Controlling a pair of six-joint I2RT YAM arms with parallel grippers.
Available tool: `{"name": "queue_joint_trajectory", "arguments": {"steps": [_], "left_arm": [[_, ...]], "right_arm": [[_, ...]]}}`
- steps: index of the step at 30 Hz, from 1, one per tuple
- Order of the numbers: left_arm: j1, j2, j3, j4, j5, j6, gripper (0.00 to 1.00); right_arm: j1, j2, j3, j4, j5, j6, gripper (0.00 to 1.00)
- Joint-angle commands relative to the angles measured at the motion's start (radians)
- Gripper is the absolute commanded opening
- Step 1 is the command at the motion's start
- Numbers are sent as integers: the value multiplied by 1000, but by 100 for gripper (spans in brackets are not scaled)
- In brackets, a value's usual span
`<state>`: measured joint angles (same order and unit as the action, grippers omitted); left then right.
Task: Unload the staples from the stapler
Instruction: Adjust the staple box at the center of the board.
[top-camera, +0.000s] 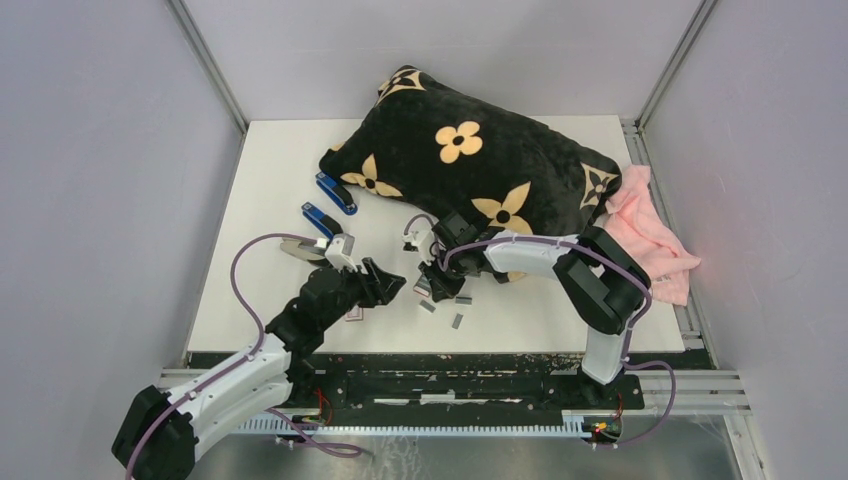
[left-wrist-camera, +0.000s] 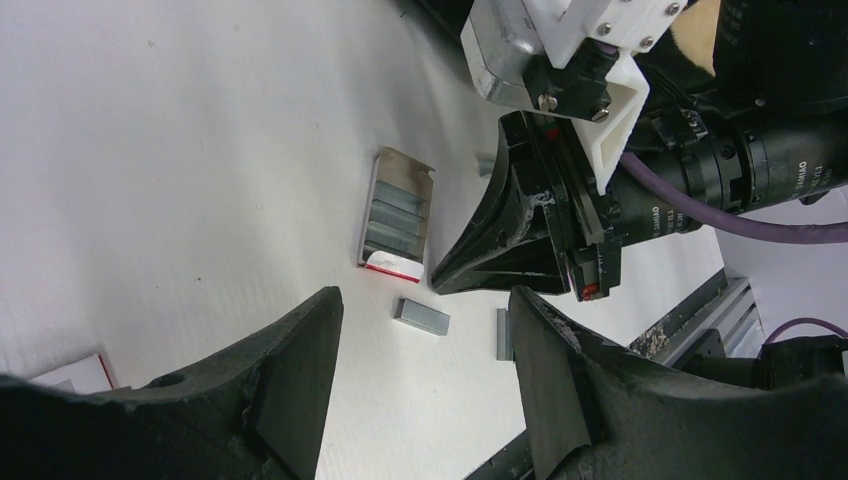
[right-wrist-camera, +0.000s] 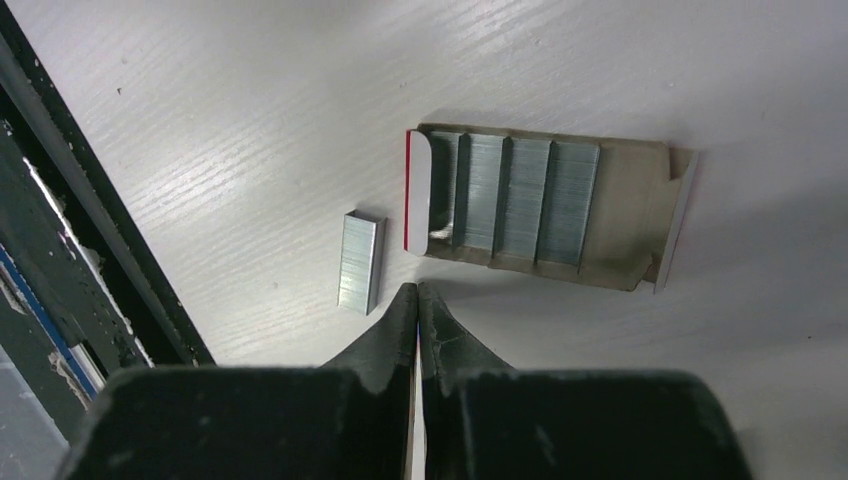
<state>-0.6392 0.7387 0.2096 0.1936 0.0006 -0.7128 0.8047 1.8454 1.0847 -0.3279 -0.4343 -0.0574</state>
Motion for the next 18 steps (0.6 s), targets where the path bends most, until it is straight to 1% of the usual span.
{"name": "queue_joint_trajectory", "arguments": {"steps": [1, 13, 16, 18], "left_arm": [[-1, -22, 15, -4, -23, 46, 69], [-1, -45, 29, -40, -31, 47, 69], [-1, -51, 31, -47, -31, 46, 69], [0, -58, 33, -56, -30, 46, 69]], "right_arm": [[9, 28, 51, 42, 40, 28, 4], [20, 118, 157, 43, 56, 54, 5], [22, 123, 191, 12, 42, 43, 5], [21, 99, 204, -31, 13, -2, 5]]}}
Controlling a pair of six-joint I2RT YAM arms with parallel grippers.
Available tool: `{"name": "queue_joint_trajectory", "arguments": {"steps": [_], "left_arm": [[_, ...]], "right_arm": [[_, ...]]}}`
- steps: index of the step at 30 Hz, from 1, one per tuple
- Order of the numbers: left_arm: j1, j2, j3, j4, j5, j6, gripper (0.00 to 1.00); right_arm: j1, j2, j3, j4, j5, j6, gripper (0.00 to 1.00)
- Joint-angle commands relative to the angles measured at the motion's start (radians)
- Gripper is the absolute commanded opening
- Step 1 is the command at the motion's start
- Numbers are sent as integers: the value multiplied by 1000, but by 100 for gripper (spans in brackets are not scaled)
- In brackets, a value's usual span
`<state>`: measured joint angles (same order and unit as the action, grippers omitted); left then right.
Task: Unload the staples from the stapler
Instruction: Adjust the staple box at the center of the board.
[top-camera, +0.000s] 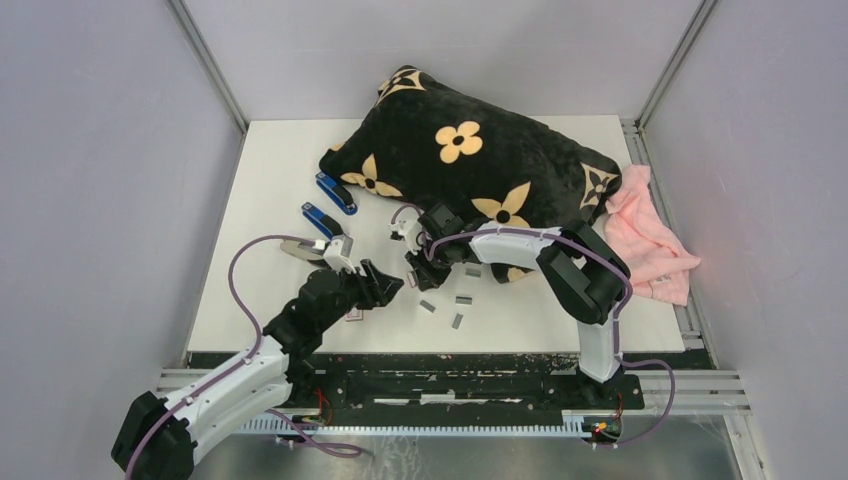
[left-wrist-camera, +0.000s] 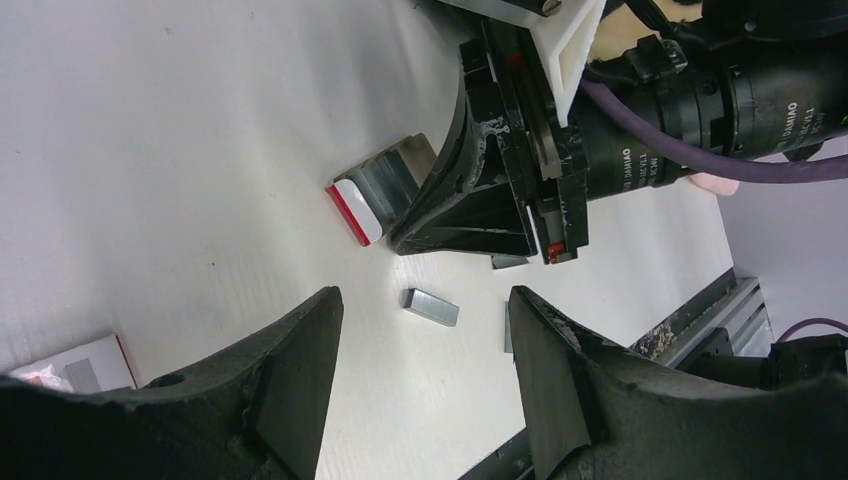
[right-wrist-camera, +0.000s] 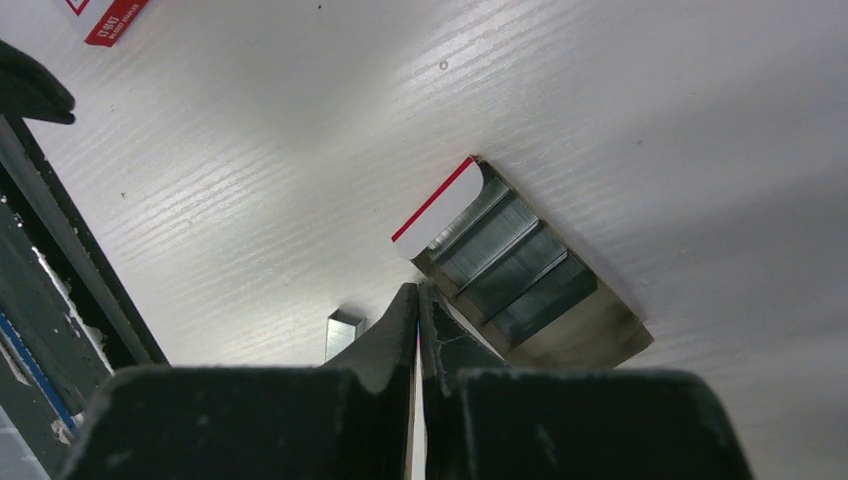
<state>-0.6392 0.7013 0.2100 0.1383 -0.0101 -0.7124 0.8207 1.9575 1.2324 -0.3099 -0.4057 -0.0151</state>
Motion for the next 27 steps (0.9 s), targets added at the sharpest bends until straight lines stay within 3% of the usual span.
{"name": "queue_joint_trajectory", "arguments": {"steps": [1, 9, 17, 27], "left_arm": [[0, -26, 33, -5, -17, 44, 69], [-1, -51, 31, 9, 13, 37, 69], [0, -25, -57, 244, 133, -48, 70], [-1, 148, -99, 422, 185, -133, 70]], "right_arm": [[2, -33, 57, -70, -39, -73, 6], [-72, -223, 72, -323, -293, -332, 14], [-196, -334, 65, -480, -276, -462, 19], [-204, -347, 8, -468, -220, -484, 21]]}}
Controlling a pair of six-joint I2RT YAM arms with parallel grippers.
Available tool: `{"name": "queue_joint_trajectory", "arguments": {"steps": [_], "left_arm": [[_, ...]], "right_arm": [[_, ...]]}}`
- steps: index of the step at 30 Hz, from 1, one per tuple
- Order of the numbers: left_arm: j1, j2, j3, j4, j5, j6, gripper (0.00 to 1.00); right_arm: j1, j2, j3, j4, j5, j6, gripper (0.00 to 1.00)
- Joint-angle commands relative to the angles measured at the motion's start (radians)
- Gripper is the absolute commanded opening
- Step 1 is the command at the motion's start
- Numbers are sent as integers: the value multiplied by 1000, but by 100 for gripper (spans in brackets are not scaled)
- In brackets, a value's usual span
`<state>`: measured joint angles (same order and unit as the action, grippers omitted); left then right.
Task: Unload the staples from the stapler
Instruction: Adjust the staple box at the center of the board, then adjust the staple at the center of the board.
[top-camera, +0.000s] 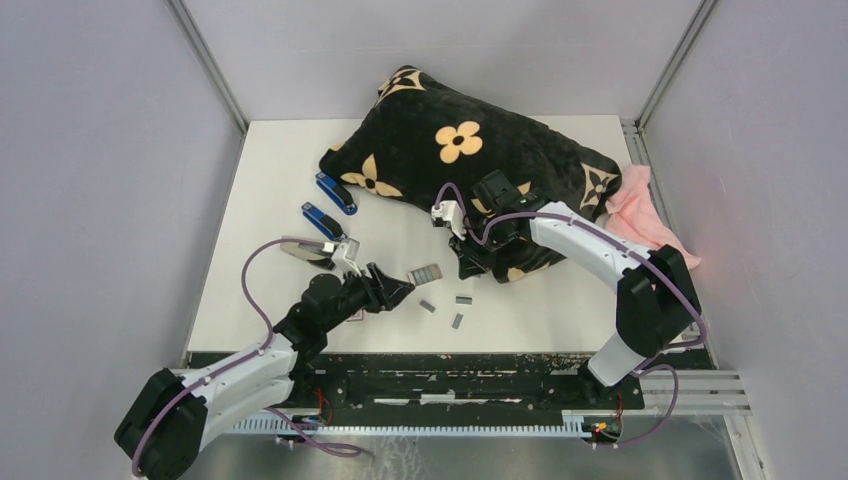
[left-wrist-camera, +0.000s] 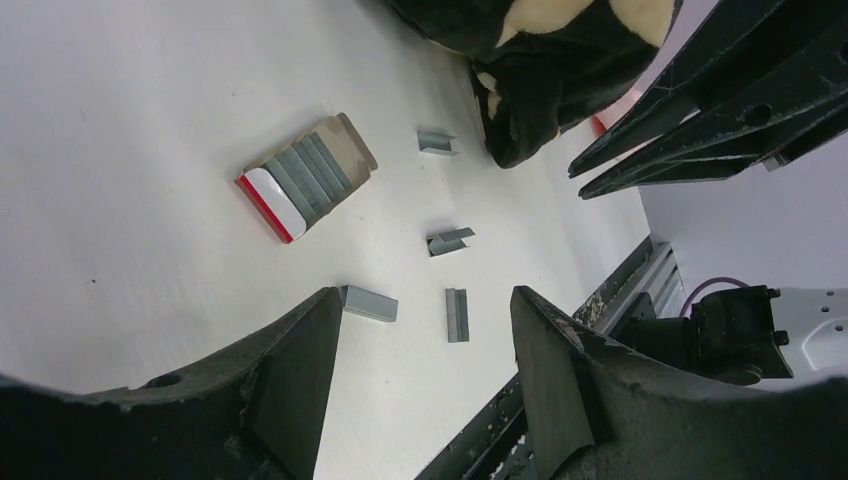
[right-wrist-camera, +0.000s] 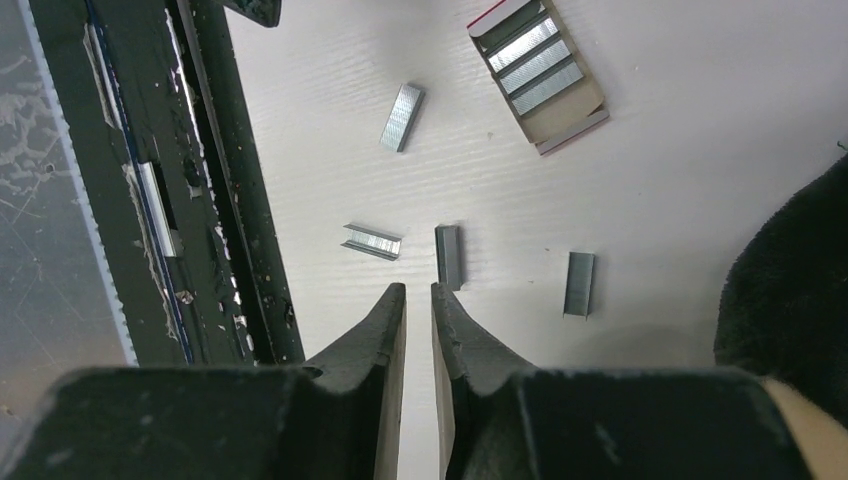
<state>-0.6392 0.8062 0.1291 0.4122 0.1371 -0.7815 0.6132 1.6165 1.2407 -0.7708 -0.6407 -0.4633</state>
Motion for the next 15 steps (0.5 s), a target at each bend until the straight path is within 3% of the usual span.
{"name": "queue_joint_trajectory", "arguments": {"steps": [1, 10, 15], "left_arm": [[-1, 60, -23, 164, 46, -73, 70], [-6, 140, -21, 205, 83, -150, 69], [-62, 90, 31, 91, 43, -157, 68]], "right_arm": [[5, -2, -1, -7, 17, -38, 22], [0, -34, 13, -38, 28, -78, 23], [-12, -72, 18, -43, -3, -71, 23]]}}
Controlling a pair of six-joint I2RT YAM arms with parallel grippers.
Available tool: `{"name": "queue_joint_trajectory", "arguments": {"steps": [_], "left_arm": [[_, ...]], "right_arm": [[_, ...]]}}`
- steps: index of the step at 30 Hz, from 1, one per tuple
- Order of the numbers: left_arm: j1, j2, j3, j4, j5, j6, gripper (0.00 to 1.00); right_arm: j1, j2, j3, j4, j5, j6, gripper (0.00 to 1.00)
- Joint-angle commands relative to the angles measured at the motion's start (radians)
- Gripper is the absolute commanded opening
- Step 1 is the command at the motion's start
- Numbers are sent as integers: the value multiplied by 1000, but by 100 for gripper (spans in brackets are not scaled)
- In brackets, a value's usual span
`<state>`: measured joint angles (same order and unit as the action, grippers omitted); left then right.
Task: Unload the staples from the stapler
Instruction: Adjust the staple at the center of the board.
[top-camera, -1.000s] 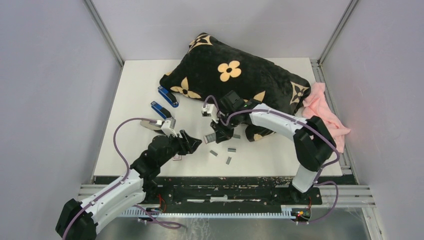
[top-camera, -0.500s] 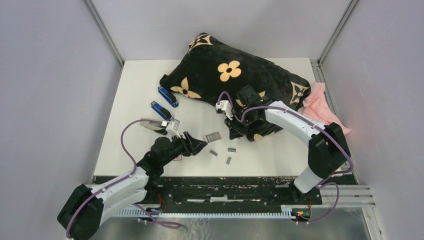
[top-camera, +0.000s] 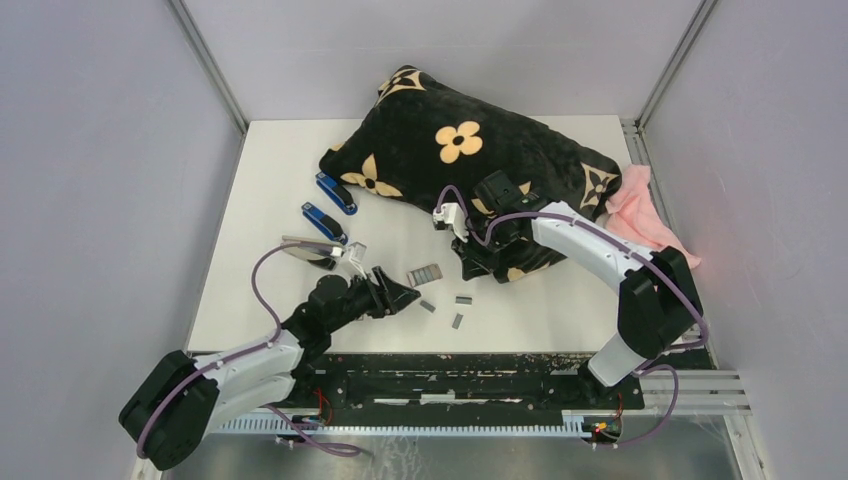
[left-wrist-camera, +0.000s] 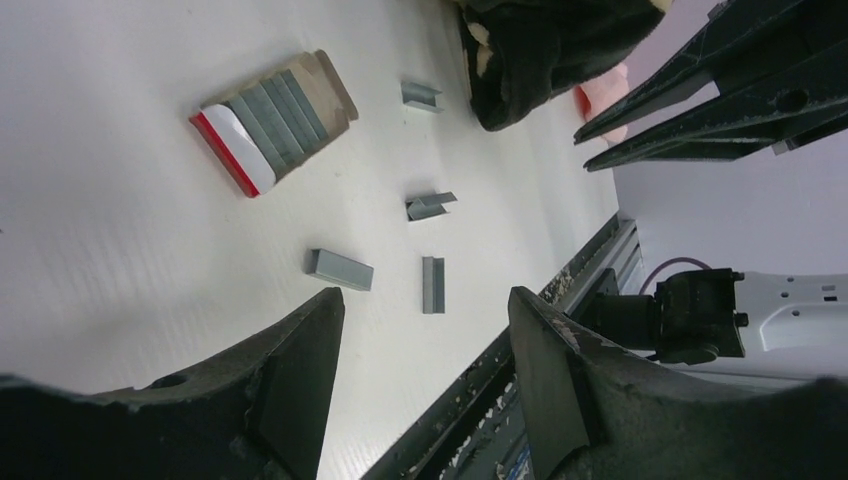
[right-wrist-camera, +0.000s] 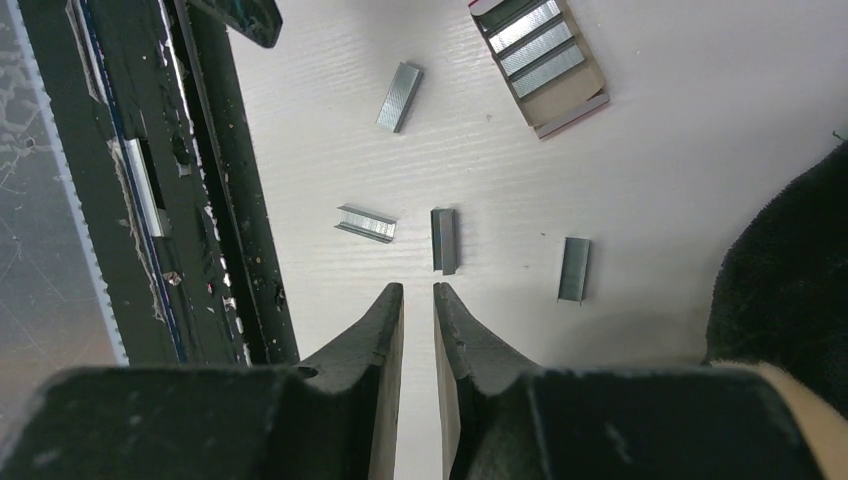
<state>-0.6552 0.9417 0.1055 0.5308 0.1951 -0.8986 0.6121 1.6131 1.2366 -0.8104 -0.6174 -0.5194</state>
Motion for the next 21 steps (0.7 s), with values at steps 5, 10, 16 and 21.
{"name": "queue_joint_trajectory", "arguments": {"steps": [5, 10, 16, 21], "left_arm": [[-148, -102, 135, -224, -188, 11, 68], [-246, -81, 247, -404, -346, 38, 65], [-374, 0, 356, -523, -535, 85, 65], [-389, 89, 385, -557, -589, 82, 65]], "right_arm": [[-19, -101, 20, 1, -51, -6, 23], [-28, -117, 21, 4, -70, 9, 23], [-35, -135, 19, 11, -85, 18, 23], [-44, -141, 17, 16, -94, 26, 23]]}}
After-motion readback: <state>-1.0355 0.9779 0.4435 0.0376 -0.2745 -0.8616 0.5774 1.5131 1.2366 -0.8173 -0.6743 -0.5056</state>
